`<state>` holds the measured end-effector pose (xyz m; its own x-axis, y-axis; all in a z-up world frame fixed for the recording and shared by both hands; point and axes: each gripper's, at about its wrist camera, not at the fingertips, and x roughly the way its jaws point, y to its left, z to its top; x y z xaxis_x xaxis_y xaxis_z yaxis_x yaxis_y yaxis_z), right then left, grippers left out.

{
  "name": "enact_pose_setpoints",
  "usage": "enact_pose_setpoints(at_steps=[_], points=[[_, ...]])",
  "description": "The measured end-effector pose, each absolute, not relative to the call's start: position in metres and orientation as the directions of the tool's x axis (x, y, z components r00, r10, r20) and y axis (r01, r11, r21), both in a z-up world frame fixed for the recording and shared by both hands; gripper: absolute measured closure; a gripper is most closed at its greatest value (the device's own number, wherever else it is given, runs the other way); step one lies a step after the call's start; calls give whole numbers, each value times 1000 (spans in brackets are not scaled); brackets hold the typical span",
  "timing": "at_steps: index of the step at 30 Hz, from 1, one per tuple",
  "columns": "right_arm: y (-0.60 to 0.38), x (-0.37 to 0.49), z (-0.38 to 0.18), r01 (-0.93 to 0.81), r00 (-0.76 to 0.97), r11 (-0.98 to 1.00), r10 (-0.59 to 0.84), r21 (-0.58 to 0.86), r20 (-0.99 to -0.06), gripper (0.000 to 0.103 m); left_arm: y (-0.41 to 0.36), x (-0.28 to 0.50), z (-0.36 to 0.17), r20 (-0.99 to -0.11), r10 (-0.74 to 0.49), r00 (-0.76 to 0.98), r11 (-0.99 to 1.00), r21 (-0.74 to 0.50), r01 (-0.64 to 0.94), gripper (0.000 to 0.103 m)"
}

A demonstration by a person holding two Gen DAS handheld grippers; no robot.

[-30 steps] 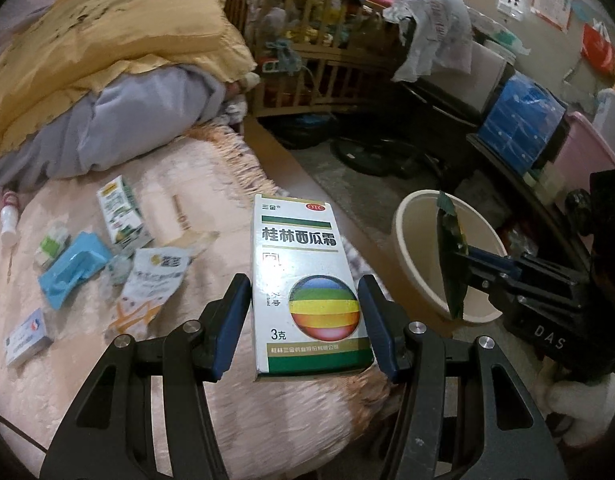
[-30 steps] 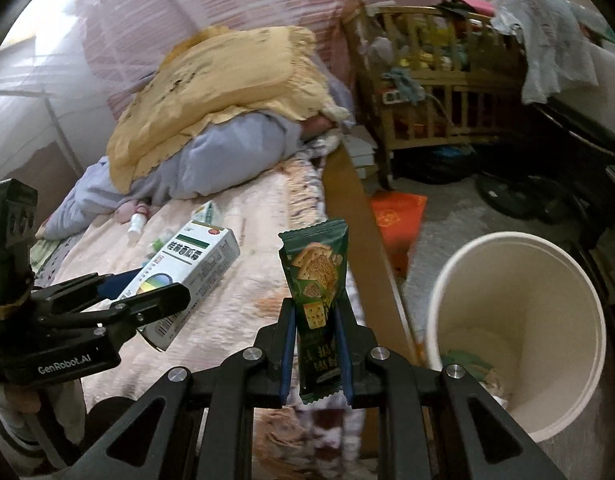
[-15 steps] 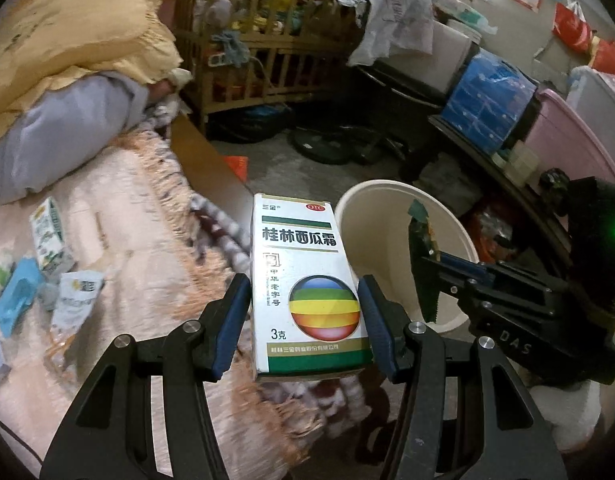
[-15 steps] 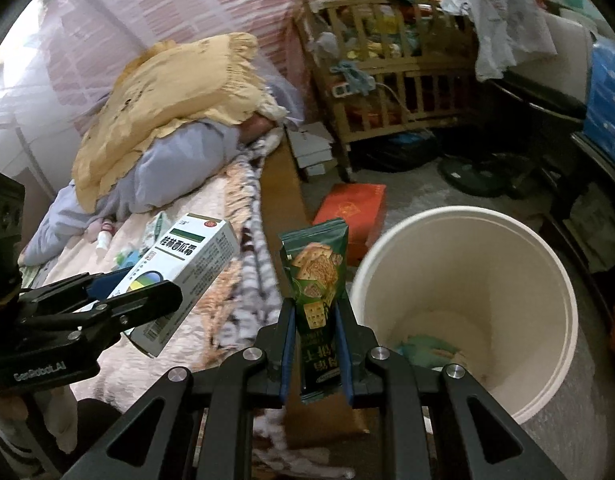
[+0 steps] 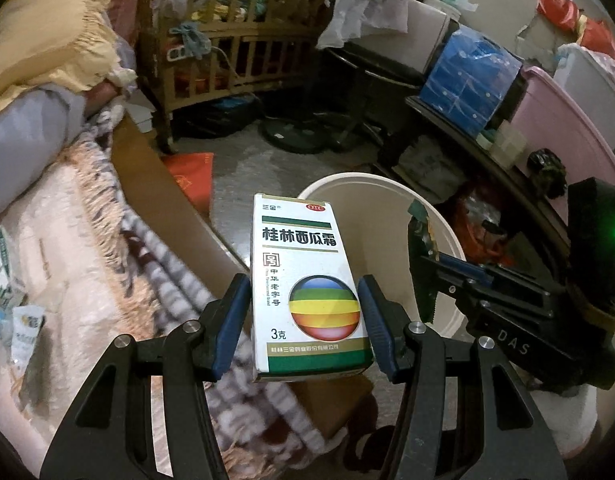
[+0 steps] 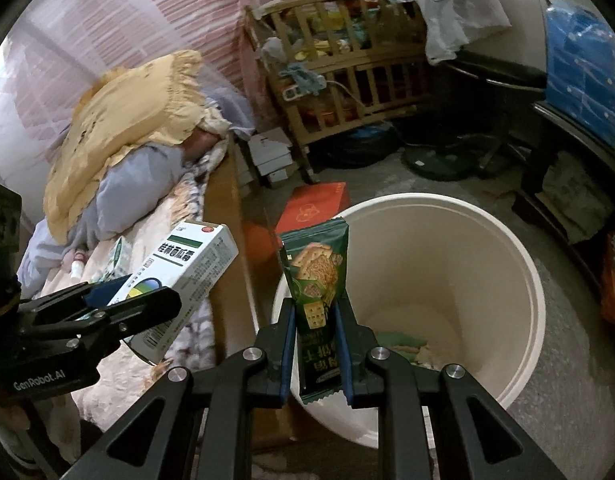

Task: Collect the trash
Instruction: 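Carry box and snack packet over the bucket and open both tools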

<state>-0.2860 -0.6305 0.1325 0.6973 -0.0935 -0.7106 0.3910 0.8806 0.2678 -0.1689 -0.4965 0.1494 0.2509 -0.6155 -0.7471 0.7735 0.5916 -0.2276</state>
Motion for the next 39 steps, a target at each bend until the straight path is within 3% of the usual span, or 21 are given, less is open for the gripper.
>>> enact_pose_setpoints(at_steps=[14, 39], points=[[-674, -300, 119, 493, 674, 826, -164, 274, -720, 85, -535, -159, 123, -775, -591, 224, 587, -223, 778, 49], [-687, -296, 107, 526, 651, 807, -179, 268, -738, 85, -563, -152, 98, -784, -596, 172, 571, -264, 778, 48]])
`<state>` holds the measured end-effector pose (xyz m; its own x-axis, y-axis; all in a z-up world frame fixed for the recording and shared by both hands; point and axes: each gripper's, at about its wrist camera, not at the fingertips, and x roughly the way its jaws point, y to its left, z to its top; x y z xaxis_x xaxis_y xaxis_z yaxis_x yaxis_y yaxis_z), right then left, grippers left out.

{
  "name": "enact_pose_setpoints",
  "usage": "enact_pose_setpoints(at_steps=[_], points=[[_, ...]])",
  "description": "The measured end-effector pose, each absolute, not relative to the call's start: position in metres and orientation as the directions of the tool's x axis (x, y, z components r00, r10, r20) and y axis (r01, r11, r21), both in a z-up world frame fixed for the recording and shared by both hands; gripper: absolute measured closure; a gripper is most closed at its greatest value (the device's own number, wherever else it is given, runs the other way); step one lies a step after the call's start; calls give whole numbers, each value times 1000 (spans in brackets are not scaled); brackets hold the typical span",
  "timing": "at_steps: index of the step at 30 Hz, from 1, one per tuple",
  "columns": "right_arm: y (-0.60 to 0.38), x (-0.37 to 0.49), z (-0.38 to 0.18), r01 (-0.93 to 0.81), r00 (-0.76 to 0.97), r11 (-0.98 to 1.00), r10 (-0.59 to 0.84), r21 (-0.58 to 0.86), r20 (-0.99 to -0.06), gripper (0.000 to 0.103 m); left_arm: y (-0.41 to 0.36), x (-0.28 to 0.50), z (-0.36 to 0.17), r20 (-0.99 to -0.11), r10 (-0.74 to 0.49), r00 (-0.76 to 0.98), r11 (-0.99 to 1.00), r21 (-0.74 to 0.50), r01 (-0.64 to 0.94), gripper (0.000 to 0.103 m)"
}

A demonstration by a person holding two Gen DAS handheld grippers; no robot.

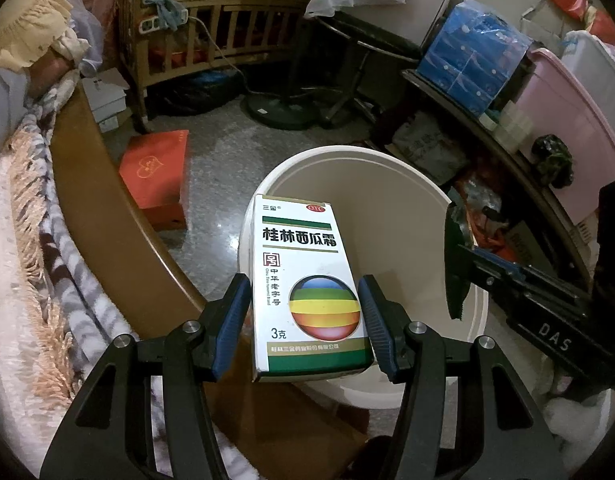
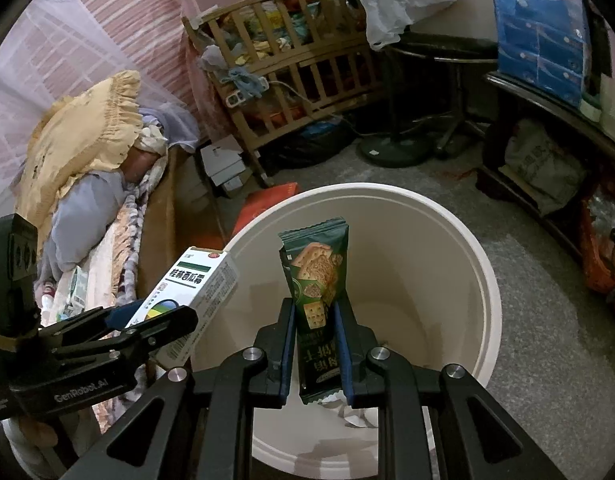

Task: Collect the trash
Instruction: 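Carry box and snack packet over the bucket and open both tools, then move both open tools back over the bed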

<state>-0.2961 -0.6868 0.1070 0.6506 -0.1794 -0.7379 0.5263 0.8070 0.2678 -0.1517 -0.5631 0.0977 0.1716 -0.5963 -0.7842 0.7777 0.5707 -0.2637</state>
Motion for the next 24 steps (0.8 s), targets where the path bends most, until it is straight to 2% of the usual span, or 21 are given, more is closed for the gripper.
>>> enact_pose_setpoints(at_steps=[4, 6, 7, 24], points=[[-689, -296, 104, 537, 647, 795, -172, 284, -743, 84, -561, -151, 98, -775, -611, 160, 564, -285, 775, 48], [-689, -296, 104, 541, 648, 789, -169, 292, -742, 66, -561, -151, 98, -776, -611, 154, 563, -290, 774, 48], [-689, -296, 104, 543, 650, 786, -169, 297, -741, 62, -560, -151, 98, -778, -609, 153, 565, -290, 773, 47], [-668, -289, 102, 493, 655, 821, -132, 289, -744, 62, -522, -153, 114, -782, -571, 252, 627, -216, 749, 47]])
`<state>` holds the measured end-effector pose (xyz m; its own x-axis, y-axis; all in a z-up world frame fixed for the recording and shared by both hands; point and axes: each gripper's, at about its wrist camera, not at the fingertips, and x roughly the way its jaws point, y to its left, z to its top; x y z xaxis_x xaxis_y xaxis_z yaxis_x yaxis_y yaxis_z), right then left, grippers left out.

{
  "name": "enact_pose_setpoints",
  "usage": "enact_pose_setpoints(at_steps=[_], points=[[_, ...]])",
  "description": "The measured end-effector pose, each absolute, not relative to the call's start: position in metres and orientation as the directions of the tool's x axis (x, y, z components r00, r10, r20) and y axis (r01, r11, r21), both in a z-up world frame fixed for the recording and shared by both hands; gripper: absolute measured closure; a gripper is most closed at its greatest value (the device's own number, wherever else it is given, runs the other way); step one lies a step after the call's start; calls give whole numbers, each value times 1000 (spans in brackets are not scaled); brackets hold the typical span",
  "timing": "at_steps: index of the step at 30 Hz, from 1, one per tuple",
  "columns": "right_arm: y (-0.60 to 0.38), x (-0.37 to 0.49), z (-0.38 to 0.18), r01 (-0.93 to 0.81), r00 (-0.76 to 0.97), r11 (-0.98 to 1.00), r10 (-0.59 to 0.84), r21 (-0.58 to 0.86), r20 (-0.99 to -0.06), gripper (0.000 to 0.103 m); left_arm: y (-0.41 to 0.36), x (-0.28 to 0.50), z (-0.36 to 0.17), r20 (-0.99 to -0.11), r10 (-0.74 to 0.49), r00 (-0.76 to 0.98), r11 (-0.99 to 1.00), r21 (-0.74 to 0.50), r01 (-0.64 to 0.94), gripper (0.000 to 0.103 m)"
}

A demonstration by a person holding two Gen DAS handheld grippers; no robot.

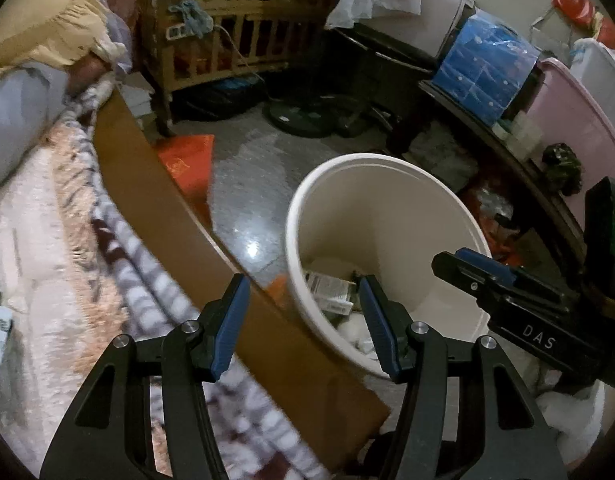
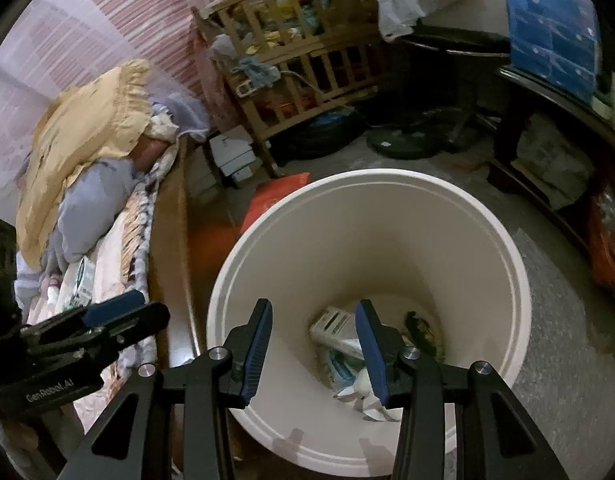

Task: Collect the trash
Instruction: 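Move both open tools back over the bed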

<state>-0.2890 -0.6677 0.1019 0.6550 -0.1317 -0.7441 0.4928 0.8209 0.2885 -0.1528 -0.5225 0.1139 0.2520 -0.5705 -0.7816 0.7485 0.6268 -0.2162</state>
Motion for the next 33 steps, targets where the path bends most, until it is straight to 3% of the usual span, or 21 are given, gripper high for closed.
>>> enact_pose_setpoints(at_steps=[11, 20, 33], points=[[-635, -277, 112, 438, 673, 862, -127, 255, -729, 60, -472, -149, 127, -773, -535, 342, 696, -173, 697, 47], [-590, -262, 120, 367, 692, 893, -74, 261, -718, 45, -421, -145, 143, -765, -518, 384, 736, -170, 655, 47], [-508, -219, 125, 222, 688, 935, 50, 276, -724, 44, -300, -119, 149, -780, -435, 450, 835, -163, 525, 47]])
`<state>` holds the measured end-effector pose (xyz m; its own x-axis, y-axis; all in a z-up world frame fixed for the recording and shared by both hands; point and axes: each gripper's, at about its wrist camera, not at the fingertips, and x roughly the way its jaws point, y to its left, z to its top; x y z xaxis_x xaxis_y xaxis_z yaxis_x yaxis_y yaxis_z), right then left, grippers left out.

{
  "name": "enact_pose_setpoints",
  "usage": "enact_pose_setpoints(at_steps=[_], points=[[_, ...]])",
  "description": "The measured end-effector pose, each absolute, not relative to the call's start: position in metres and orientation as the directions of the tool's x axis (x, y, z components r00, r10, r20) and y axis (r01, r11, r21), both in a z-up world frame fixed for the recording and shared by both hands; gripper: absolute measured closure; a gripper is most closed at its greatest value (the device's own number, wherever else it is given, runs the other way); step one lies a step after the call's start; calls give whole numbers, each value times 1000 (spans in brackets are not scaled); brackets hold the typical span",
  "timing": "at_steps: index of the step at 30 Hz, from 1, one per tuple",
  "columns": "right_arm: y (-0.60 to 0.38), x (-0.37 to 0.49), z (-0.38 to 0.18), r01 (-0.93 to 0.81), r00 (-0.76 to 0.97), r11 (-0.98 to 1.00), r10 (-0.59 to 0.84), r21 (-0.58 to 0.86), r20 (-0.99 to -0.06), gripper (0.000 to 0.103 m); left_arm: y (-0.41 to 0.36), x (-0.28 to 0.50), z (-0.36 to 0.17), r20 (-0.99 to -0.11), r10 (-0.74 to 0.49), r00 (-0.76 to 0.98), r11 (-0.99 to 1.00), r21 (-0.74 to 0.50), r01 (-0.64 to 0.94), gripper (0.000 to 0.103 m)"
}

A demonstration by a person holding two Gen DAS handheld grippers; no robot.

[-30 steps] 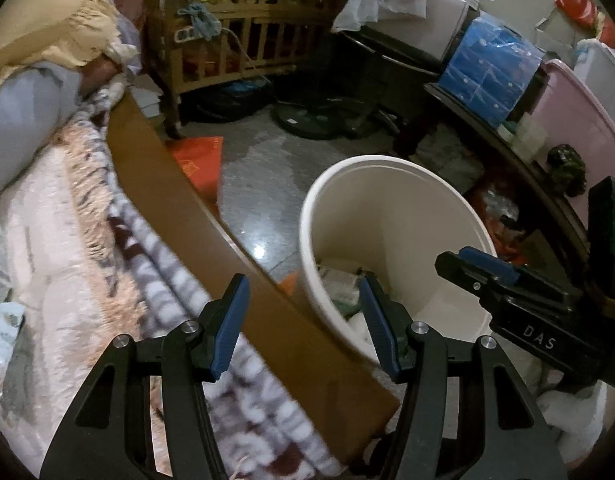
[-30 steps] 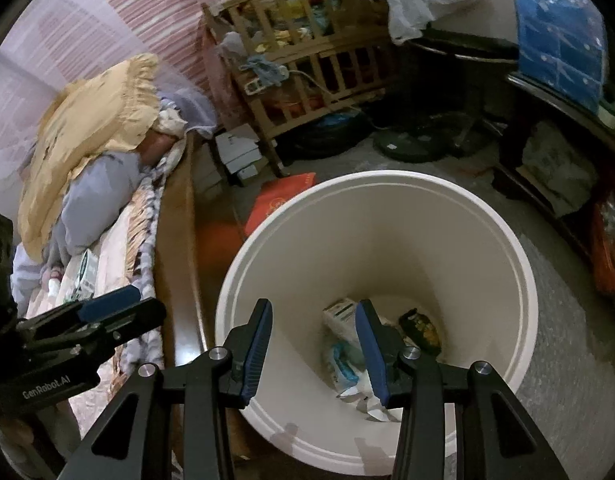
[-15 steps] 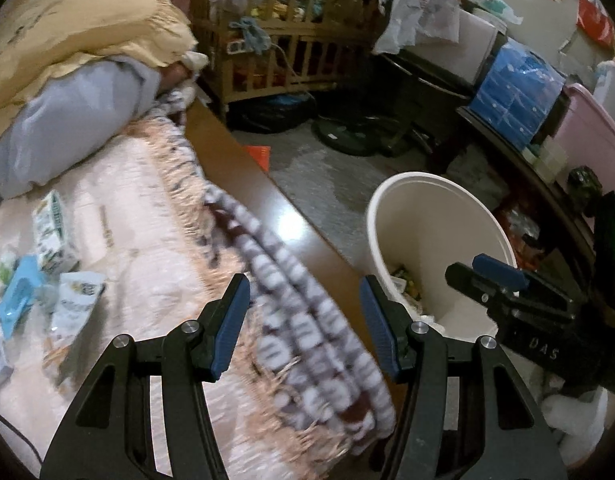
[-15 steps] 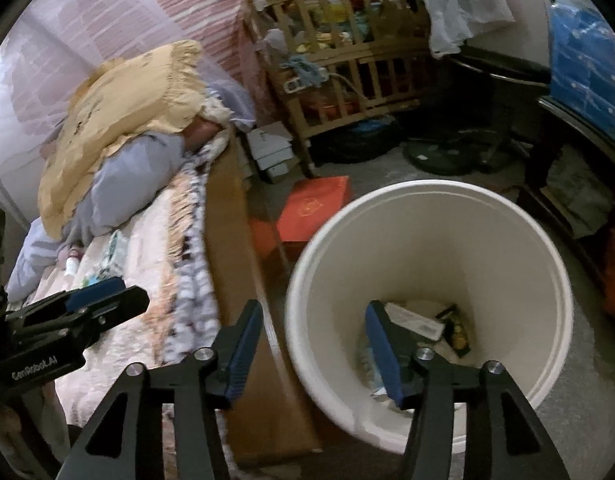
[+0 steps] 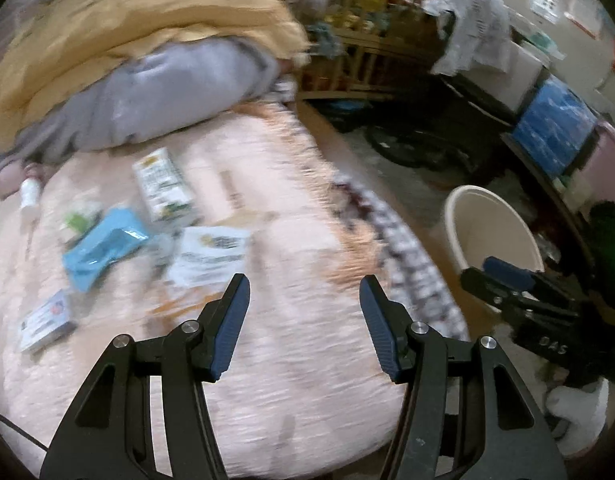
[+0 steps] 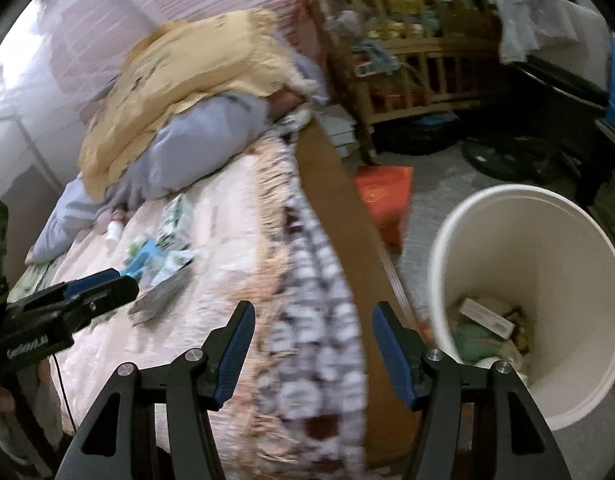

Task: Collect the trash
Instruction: 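Move both open tools back over the bed, then grasp the clear plastic wrapper with the left tool while the right grasps the white-orange snack bag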

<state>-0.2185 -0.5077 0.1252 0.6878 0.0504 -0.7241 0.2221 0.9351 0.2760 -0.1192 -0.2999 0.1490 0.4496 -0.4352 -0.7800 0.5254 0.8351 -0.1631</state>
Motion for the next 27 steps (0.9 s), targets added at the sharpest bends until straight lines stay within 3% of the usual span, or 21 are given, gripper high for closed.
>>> enact_pose_setpoints(at_steps=[9, 20, 21, 22, 23, 27], points=[[-450, -192, 119, 111, 658, 961, 119, 252, -744, 40, -215, -64, 114, -813, -329, 479, 913, -145, 382, 47], [-417, -166, 100, 50, 604, 969, 164, 242, -780, 40, -223, 4, 67, -825, -385, 413, 897, -231, 377, 48], [-416, -163, 99, 50, 600, 969, 166, 244, -783, 39, -225, 8, 63, -829, -389, 402, 894, -234, 383, 59], [-416, -161, 98, 50, 597, 968, 168, 245, -785, 39, -225, 10, 61, -832, -388, 396, 893, -233, 385, 83], [-415, -159, 96, 50, 594, 968, 170, 246, -787, 39, -223, 11, 59, -839, -383, 387, 894, -230, 386, 89], [-414, -153, 95, 51, 593, 965, 176, 256, -785, 39, -208, -1, 64, -842, -372, 390, 898, -219, 381, 93]])
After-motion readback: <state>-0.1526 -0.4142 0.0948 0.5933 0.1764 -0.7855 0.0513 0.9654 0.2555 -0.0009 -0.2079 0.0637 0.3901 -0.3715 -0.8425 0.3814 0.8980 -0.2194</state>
